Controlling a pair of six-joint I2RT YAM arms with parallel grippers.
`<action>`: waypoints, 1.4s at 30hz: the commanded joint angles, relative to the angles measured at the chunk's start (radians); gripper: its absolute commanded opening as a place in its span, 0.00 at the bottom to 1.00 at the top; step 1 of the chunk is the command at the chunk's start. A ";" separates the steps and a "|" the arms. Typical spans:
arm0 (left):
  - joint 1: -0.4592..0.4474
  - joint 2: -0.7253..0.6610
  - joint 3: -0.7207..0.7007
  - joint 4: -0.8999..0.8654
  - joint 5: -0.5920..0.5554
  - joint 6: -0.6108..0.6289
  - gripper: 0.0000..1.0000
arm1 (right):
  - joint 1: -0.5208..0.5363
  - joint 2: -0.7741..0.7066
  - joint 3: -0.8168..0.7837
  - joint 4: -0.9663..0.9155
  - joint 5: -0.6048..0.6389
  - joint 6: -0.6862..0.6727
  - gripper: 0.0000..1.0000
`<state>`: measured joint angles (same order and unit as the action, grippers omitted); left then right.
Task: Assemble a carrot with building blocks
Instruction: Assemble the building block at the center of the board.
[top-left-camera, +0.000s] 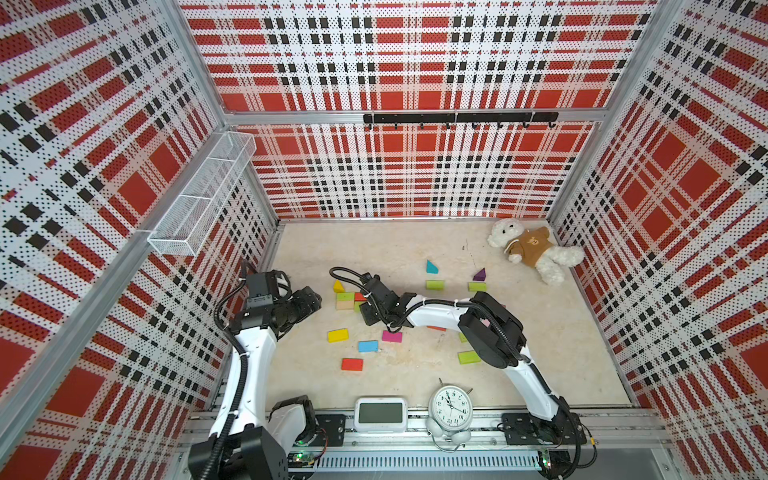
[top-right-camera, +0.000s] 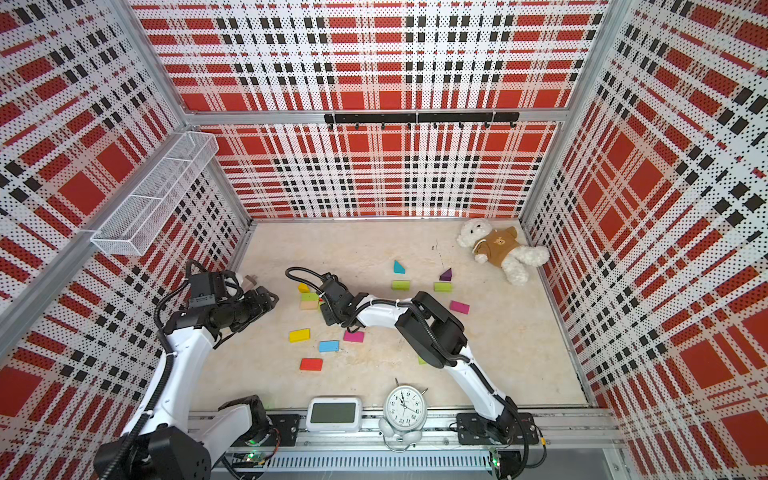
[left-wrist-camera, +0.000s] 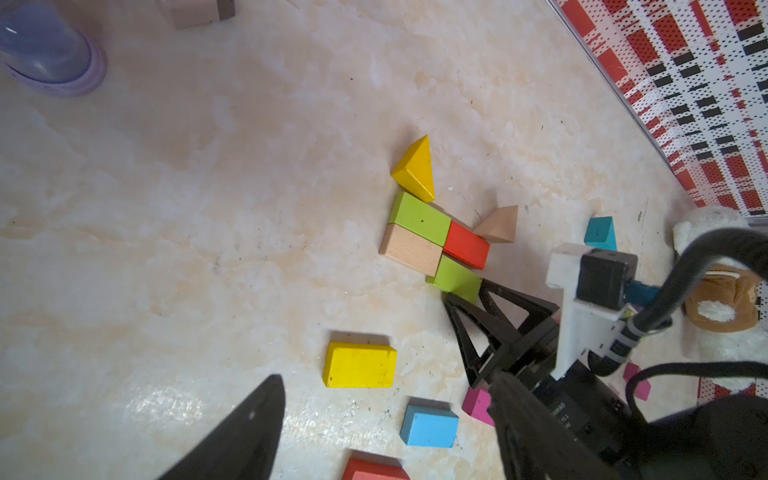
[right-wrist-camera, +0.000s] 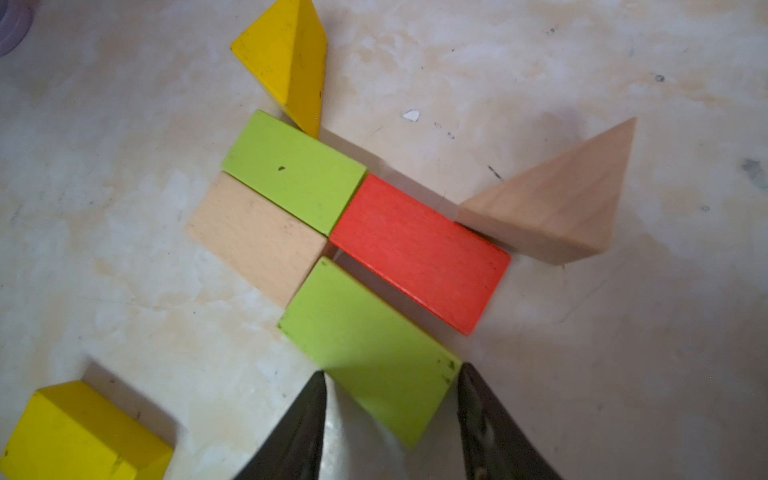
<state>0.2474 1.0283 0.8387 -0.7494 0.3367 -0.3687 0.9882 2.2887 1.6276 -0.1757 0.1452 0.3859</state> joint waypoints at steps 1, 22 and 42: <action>0.003 0.002 0.016 0.002 0.009 0.013 0.81 | 0.005 0.022 0.017 -0.001 0.020 0.005 0.53; -0.013 0.015 0.016 0.005 0.004 0.013 0.81 | 0.004 0.018 0.031 0.013 0.022 -0.030 0.54; -0.148 0.021 0.018 -0.026 -0.152 -0.063 0.82 | -0.008 -0.403 -0.238 0.104 -0.002 -0.042 0.68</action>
<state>0.1425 1.0500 0.8387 -0.7502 0.2703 -0.3931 0.9871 1.9877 1.4250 -0.1402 0.1581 0.3542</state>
